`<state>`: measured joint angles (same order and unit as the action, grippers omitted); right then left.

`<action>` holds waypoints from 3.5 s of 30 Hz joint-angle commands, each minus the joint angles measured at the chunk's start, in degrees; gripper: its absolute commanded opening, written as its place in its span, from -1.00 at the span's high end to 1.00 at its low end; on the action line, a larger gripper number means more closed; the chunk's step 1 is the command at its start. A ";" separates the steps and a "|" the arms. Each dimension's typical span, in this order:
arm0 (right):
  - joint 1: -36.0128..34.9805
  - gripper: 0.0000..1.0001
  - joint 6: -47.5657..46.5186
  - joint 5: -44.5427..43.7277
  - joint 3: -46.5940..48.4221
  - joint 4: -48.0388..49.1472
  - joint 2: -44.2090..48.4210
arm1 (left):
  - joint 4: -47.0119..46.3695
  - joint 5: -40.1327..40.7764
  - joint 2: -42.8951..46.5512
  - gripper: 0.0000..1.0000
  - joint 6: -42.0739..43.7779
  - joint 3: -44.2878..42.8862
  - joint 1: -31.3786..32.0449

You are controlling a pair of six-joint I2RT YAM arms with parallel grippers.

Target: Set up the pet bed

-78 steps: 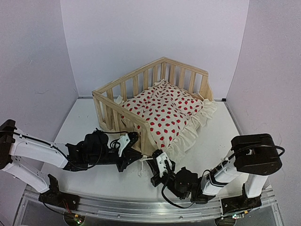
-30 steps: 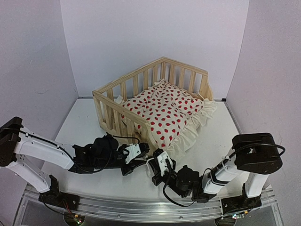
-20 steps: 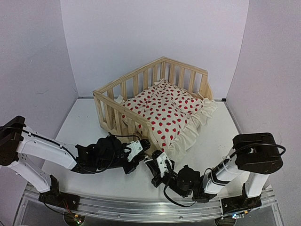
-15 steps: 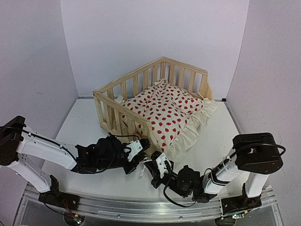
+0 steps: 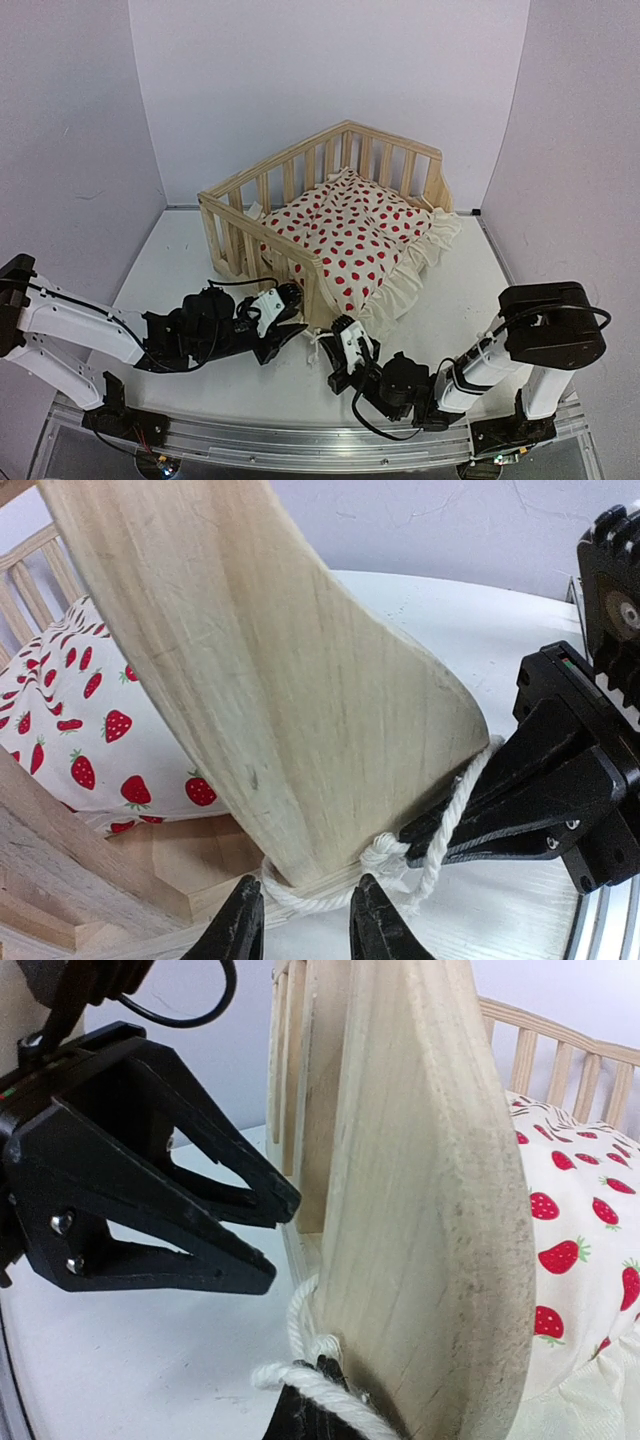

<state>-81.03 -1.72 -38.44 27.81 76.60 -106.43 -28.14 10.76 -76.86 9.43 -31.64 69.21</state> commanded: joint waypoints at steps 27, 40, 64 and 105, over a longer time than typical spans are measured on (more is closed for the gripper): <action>0.61 1.00 -1.73 2.20 2.16 2.28 2.59 | -5.19 -5.93 -6.19 0.53 20.23 -5.06 -0.12; 0.70 1.00 -2.31 0.93 1.46 2.32 3.59 | -5.29 -5.67 -4.67 0.45 22.16 -2.08 -0.14; 0.71 1.00 -2.37 3.50 2.53 2.26 2.81 | -8.52 -3.81 -6.55 0.48 22.70 -3.17 -0.13; 0.67 0.54 10.05 2.25 -7.59 -5.66 10.28 | -10.54 2.55 -4.83 1.00 16.29 -2.57 1.33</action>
<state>-80.53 1.67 -34.46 22.48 75.31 -101.95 -35.11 11.35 -83.33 27.33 -32.91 70.46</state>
